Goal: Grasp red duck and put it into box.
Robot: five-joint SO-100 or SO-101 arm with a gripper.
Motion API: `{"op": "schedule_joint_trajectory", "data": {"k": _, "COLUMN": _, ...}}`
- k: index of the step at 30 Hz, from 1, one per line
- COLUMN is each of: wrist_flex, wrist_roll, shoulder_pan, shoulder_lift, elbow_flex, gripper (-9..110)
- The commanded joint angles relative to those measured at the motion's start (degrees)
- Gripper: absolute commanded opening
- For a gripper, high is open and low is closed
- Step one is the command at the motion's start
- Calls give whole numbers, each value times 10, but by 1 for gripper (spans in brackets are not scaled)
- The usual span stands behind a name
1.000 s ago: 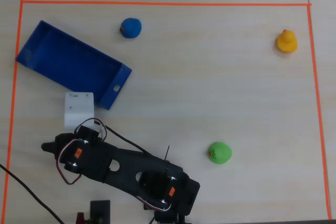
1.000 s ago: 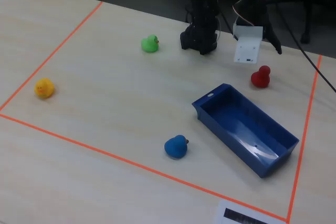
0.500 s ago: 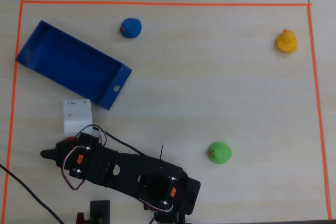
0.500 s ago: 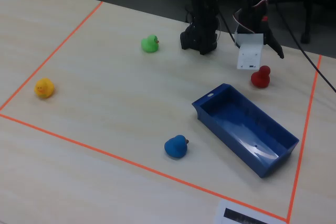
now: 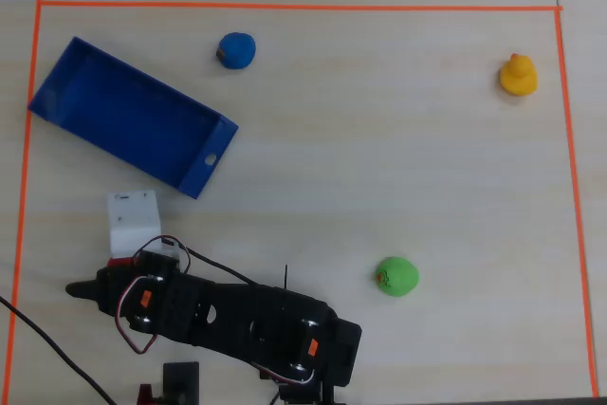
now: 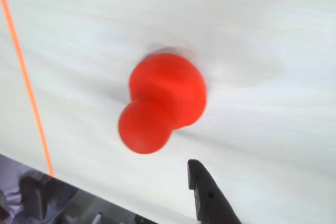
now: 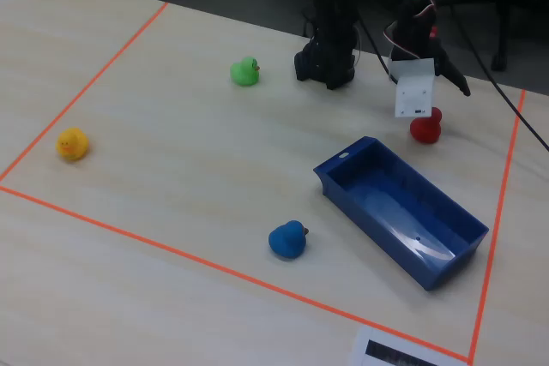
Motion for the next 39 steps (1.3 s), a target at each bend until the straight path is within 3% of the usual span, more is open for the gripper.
{"op": "schedule_joint_trajectory", "data": {"k": 1, "wrist_flex": -25, "wrist_roll": 4, "shoulder_pan": 0, "shoulder_lift": 9, "elbow_flex": 3, "gripper": 46}}
{"op": "schedule_joint_trajectory", "data": {"k": 28, "wrist_flex": -105, "wrist_roll": -24, "shoulder_pan": 13, "shoulder_lift": -62, "elbow_flex": 38, "gripper": 43}}
{"op": "schedule_joint_trajectory", "data": {"k": 39, "wrist_flex": -111, "wrist_roll": -32, "shoulder_pan": -10, "shoulder_lift": -77, "elbow_flex": 40, "gripper": 36}}
